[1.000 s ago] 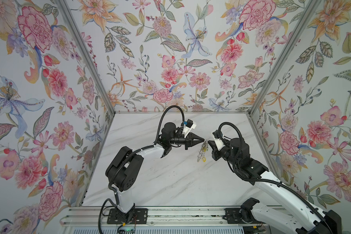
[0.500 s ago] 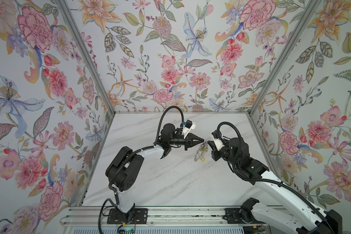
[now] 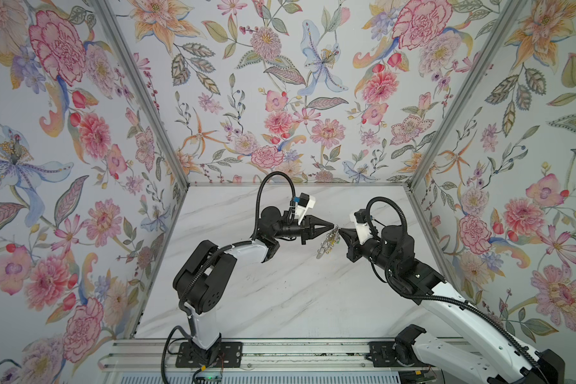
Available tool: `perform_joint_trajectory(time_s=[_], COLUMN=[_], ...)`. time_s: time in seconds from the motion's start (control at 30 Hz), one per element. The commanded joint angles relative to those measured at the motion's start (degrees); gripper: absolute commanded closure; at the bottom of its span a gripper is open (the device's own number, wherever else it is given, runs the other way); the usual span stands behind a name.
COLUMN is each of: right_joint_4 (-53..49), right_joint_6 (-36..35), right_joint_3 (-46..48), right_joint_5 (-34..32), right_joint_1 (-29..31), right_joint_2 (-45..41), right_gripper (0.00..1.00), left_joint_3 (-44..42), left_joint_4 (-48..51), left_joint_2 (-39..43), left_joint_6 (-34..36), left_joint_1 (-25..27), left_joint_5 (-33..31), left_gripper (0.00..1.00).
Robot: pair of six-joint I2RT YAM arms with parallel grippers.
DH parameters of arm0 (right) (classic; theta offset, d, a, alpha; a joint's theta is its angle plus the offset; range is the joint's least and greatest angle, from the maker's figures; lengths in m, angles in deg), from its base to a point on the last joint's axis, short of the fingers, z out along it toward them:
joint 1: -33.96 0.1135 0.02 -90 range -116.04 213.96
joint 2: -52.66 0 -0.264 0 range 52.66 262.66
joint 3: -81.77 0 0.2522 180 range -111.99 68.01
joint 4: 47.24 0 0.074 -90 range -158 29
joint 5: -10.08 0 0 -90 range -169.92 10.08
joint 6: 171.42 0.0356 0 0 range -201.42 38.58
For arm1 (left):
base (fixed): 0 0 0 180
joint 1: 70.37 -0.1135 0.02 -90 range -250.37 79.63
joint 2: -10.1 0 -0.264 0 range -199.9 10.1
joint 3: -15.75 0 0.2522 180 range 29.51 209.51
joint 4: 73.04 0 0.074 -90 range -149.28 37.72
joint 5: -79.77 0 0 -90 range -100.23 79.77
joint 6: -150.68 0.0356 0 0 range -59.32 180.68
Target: Remove the keys from the keyring
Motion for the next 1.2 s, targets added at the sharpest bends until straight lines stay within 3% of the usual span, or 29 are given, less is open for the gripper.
perform_joint_trajectory(time_s=[0.0,0.43,0.63,1.17], right_joint_4=[1.8,8.7,8.3,5.9], right_joint_6=[3.8,15.3,21.0,23.9], right_joint_3=[-1.6,-2.9,-5.4,-7.2], right_joint_5=[5.5,19.0,25.1,27.6], right_joint_1=[-0.7,-4.3,-6.7,-10.0], right_joint_2=[0.7,2.6,3.0,1.5], right_gripper=[0.98,0.98,0.99,1.00], left_joint_3=[-0.6,-1.6,-1.5,-1.3], left_joint_4=[-6.7,-6.4,3.4,26.0], left_joint_2=[0.3,1.4,3.3,6.3], left_joint_6=[-2.8,-1.0,7.9,27.1], left_joint_1=[-1.0,-1.0,-1.0,-1.0], left_joint_5=[-2.6,-3.3,-5.2,-11.6], left_gripper=[1.00,1.00,1.00,1.00])
